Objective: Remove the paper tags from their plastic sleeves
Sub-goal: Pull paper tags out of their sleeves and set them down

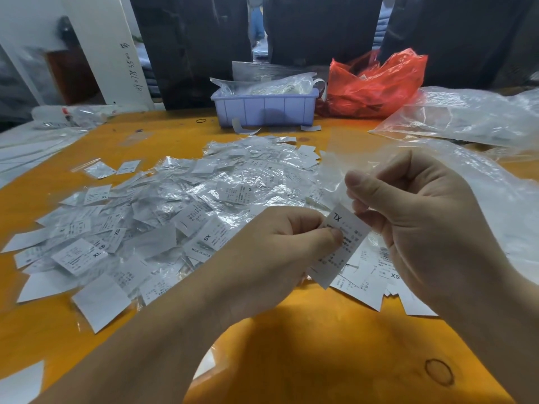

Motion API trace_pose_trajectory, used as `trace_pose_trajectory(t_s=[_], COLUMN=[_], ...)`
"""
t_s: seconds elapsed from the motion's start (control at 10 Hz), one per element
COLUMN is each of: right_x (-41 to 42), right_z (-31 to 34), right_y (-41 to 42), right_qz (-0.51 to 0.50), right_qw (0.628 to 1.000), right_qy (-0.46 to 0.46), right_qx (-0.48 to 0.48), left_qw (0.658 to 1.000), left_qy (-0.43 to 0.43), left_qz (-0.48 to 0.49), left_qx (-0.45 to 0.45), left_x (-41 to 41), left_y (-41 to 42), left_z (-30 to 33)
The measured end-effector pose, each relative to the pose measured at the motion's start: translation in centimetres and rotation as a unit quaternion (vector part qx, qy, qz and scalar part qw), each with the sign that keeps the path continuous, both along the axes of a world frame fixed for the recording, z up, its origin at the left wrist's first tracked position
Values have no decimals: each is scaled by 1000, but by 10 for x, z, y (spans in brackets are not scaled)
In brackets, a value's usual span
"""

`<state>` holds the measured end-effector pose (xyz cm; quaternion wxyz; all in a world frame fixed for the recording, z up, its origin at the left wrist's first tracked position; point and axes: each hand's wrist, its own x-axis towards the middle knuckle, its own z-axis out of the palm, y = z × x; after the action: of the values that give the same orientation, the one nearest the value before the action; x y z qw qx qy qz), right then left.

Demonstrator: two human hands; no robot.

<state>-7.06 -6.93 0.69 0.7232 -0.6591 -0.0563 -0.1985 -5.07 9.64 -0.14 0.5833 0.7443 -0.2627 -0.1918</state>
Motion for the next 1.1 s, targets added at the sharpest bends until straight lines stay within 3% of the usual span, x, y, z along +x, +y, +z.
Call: trace_pose_trajectory(t_s=[0.5,0.8,1.1], right_x=[1,0,-1], right_z=[-4,-2,-3], right_y=[2,1,3], right_qz=[1,41,49], right_qw=[1000,999,999], right_qy=[5,3,3], right_qx=[-14,-11,-12], left_qw=[999,995,998], left_qy=[-18,89,42], left_qz=[40,29,55], left_qx=[3,-40,8], left_x=[0,0,5], left_y=[-1,-1,1], left_z=[5,10,9])
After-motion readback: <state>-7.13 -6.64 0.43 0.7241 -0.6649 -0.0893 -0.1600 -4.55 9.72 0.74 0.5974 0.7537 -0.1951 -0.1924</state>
